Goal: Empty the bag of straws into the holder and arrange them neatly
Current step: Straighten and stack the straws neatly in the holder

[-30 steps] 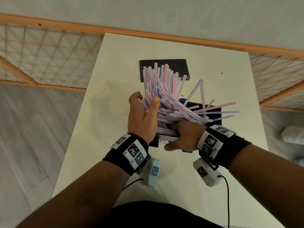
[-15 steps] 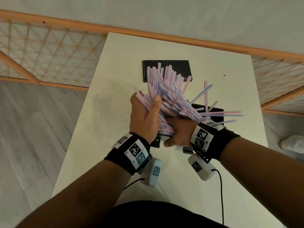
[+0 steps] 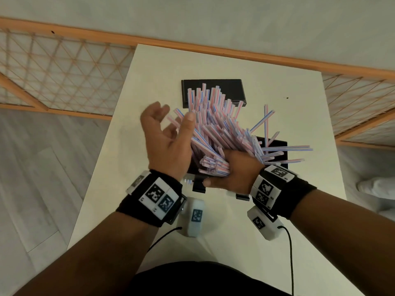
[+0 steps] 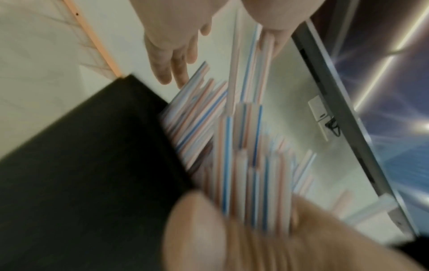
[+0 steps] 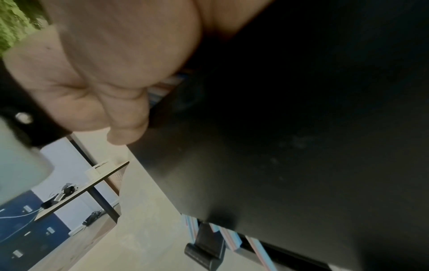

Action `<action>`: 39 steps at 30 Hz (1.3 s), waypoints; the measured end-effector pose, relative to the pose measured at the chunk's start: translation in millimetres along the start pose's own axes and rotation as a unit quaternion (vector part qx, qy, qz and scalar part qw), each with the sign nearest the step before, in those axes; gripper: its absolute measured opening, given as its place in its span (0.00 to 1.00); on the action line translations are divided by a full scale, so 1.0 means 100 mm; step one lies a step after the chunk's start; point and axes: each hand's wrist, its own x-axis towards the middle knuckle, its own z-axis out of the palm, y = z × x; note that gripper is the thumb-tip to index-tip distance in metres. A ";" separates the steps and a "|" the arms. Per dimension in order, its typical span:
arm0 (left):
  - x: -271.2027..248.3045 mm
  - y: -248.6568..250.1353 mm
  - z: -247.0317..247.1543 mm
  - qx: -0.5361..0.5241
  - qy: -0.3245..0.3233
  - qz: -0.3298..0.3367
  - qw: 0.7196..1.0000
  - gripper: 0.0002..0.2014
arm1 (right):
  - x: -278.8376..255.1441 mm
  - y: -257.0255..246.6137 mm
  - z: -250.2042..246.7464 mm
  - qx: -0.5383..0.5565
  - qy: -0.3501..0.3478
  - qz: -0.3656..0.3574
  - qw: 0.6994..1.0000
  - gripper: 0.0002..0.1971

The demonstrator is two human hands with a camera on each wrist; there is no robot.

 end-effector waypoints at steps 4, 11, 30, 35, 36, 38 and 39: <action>0.10 0.21 -0.01 0.031 -0.026 0.120 0.992 0.30 | 0.02 0.03 0.01 0.031 0.011 0.019 0.999 0.37; -0.04 -0.01 0.02 0.240 -0.121 0.095 0.959 0.38 | -0.01 0.08 0.07 -0.041 0.033 0.006 0.999 0.35; -0.15 -0.22 0.05 0.160 -0.081 -0.017 0.984 0.44 | -1.37 0.34 -0.02 -0.051 0.202 -0.065 0.976 0.11; -0.08 -0.17 0.03 0.143 -0.059 -0.023 0.988 0.40 | -1.47 0.68 -0.29 -0.036 0.287 0.160 0.944 0.20; -0.07 -0.17 0.03 0.138 -0.056 -0.029 0.988 0.39 | -1.41 0.73 -0.33 -0.018 0.276 0.209 0.938 0.26; -0.07 -0.18 0.06 0.126 -0.047 -0.055 0.989 0.38 | -1.29 0.78 -0.34 -0.004 0.237 0.219 0.946 0.39; -0.07 -0.19 0.07 0.120 -0.042 -0.071 0.989 0.36 | -1.22 0.76 -0.34 -0.004 0.221 0.192 0.956 0.42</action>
